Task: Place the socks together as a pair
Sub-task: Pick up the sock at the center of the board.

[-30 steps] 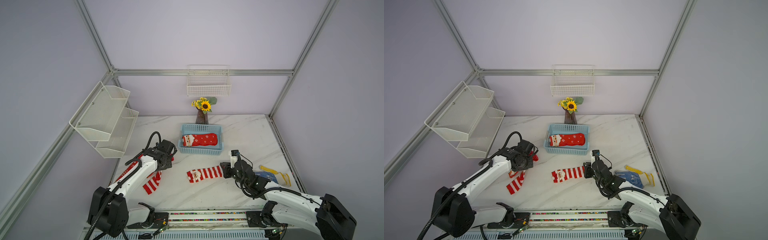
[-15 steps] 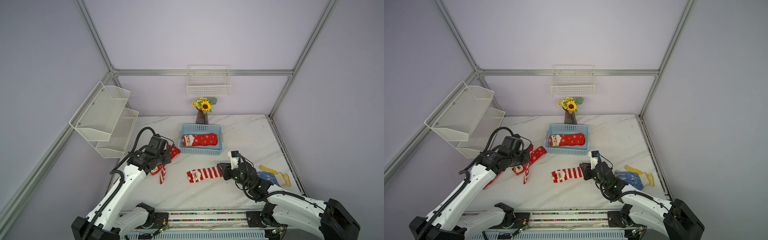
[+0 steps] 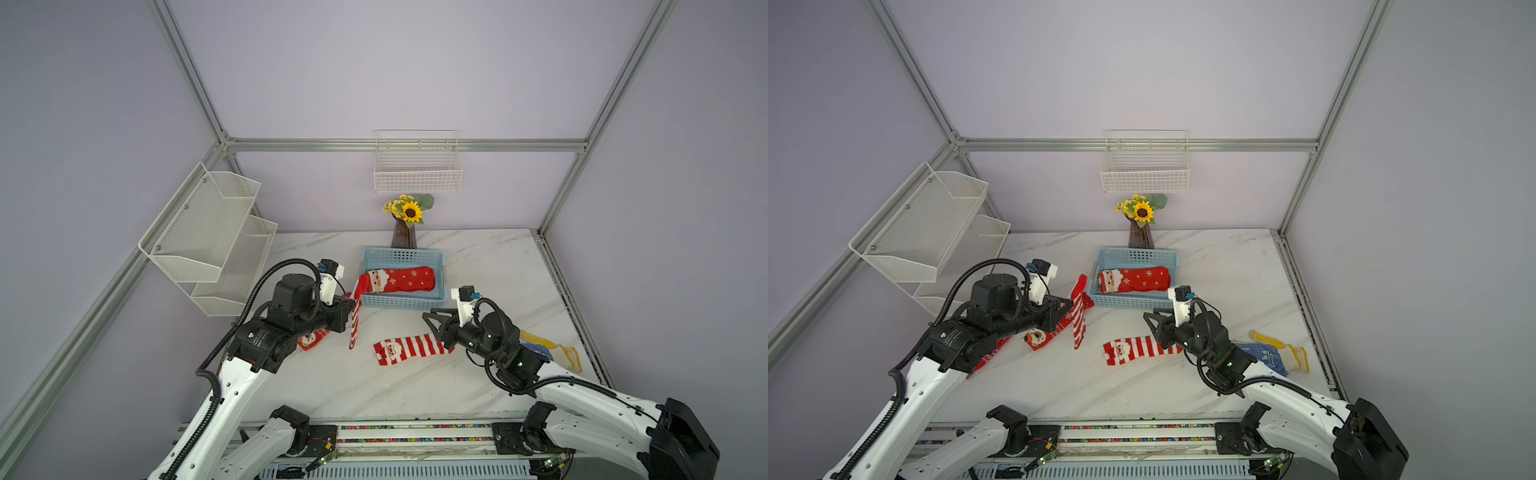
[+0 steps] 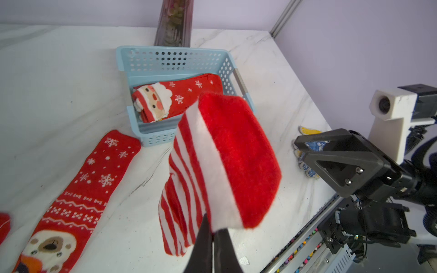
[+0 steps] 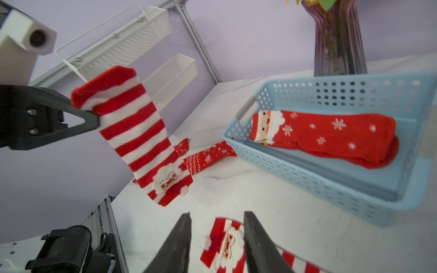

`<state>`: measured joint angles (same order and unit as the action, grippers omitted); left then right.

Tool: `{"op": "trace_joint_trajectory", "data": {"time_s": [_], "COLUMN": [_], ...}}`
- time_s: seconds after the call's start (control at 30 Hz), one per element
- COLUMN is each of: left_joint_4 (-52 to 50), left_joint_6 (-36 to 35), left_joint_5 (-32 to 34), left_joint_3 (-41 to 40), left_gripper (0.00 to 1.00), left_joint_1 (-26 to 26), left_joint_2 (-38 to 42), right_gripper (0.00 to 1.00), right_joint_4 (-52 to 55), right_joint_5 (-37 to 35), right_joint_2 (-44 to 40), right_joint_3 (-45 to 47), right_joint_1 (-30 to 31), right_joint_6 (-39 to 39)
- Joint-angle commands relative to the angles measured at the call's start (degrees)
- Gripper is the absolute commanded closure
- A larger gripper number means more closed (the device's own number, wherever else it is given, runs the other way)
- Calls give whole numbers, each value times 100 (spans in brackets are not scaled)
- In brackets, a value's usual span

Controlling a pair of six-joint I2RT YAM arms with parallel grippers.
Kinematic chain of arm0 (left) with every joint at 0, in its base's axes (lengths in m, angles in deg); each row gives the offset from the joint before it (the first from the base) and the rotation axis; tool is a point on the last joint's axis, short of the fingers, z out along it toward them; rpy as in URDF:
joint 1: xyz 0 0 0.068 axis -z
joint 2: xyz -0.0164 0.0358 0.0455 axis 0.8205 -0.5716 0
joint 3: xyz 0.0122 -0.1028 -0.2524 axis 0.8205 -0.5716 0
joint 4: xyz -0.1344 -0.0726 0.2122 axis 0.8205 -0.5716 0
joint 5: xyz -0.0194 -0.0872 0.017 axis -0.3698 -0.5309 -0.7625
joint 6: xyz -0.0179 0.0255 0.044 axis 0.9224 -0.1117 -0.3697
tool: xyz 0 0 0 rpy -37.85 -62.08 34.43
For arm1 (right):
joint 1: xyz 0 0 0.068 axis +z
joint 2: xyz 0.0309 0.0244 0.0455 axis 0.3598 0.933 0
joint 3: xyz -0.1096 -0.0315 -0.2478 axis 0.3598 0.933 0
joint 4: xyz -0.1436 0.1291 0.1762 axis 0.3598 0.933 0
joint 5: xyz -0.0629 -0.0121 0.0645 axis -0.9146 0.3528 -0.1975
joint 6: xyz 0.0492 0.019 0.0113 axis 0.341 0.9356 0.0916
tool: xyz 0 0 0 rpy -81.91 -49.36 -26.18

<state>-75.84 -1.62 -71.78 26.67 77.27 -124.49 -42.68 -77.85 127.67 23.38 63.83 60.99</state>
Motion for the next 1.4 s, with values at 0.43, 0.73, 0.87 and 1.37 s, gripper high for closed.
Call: {"op": "trace_joint_trajectory", "data": {"time_s": [0.43, 0.73, 0.87, 1.37], "left_joint_4": [909, 909, 901, 663], "left_joint_6": [-1332, -1551, -1623, -1768], "left_joint_5": [-2218, -2156, -2181, -1991], "left_joint_3": [566, 557, 518, 469], "left_gripper": [100, 100, 100, 100], "left_joint_1": [311, 492, 514, 547], "left_joint_2": [-756, -872, -885, -921], "right_gripper": [47, 45, 46, 42], "right_joint_4": [-177, 740, 1375, 1610], "right_joint_5": [1950, 1474, 1523, 1306], "right_joint_2": [842, 1038, 1096, 1135], "right_joint_3": [-1578, -2246, -2544, -2851], "right_joint_1": [-4, -11, -5, -3], "right_joint_6": [-5399, -7077, -7471, -7926]}}
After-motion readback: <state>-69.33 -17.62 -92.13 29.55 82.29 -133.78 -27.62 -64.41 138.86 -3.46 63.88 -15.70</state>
